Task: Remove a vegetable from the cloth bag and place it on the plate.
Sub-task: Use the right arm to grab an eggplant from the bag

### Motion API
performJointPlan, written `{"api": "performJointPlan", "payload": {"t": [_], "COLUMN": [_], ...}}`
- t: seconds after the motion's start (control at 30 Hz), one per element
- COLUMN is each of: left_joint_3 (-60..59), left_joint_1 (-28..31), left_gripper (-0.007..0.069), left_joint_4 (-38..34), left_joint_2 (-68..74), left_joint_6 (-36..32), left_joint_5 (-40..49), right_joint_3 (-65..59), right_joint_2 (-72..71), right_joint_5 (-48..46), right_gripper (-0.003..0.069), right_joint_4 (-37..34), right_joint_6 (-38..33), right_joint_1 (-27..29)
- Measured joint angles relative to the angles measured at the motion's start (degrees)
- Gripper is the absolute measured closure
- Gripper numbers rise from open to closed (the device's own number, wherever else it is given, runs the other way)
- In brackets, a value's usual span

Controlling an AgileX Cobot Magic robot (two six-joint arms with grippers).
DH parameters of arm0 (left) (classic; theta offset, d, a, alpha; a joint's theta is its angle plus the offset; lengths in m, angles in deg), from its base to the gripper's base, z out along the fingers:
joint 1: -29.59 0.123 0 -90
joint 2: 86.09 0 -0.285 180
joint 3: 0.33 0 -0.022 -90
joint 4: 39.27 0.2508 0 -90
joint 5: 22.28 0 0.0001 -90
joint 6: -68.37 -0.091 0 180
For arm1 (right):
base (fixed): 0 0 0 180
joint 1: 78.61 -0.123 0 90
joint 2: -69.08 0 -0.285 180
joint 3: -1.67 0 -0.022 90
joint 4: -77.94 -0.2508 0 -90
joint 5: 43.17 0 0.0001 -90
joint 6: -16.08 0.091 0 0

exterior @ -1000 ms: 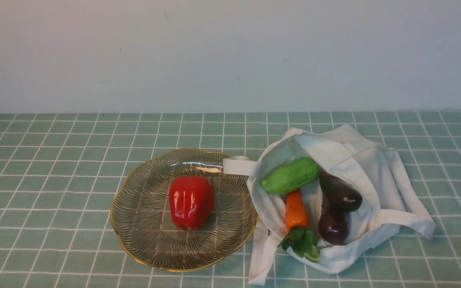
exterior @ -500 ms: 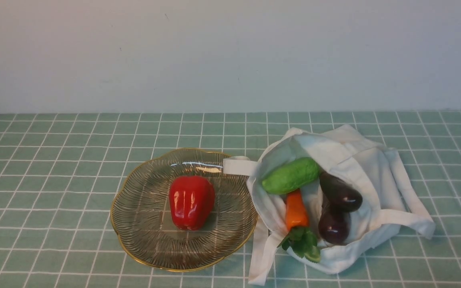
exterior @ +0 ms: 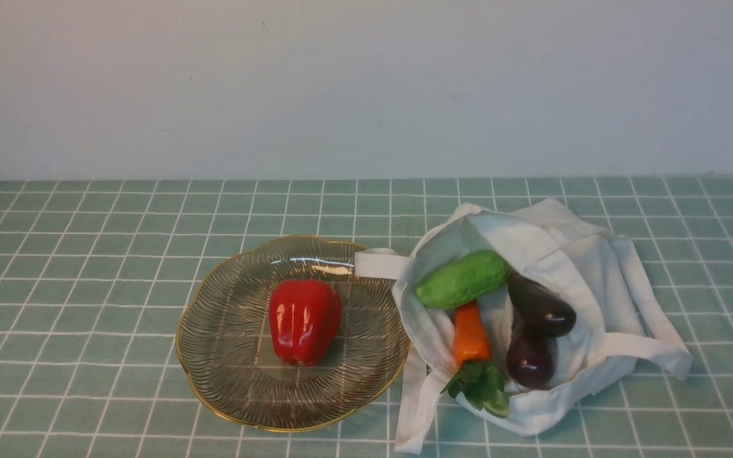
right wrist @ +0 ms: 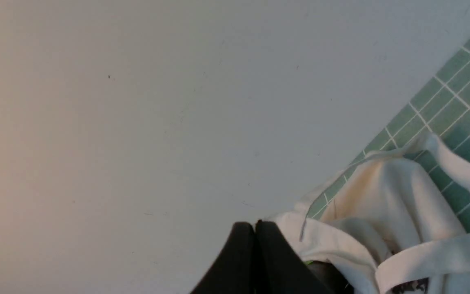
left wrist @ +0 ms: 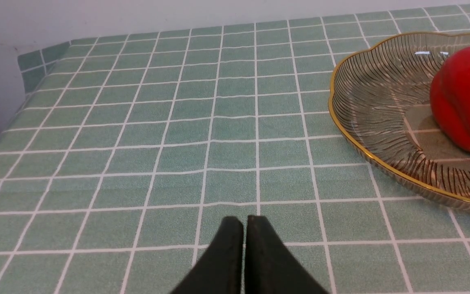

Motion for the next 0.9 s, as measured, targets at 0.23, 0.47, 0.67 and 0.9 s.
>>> {"api": "performJointPlan", "payload": {"t": [0.23, 0.47, 0.67, 0.9], "left_joint_3": [0.00, 0.00, 0.00, 0.00], "left_joint_1": [0.00, 0.00, 0.00, 0.00], "left_gripper": [0.0629, 0.0629, 0.0629, 0.0629], "left_joint_4": [0.00, 0.00, 0.00, 0.00], "left_joint_2": [0.00, 0.00, 0.00, 0.00], "left_joint_6": [0.00, 0.00, 0.00, 0.00], "left_joint_5": [0.00, 0.00, 0.00, 0.00], "right_joint_3": [16.37, 40.82, 45.21, 45.63], "right_joint_2": [1.25, 23.53, 43.99, 61.14], "right_joint_5": [-7.61, -37.46, -52.85, -49.85], "right_gripper": [0.0674, 0.0674, 0.0672, 0.0596], "right_joint_4": [6.65, 29.02, 33.71, 17.82], "right_joint_6": [-9.41, -12.86, -16.04, -28.80], "right_joint_1": [0.00, 0.00, 0.00, -1.54]}}
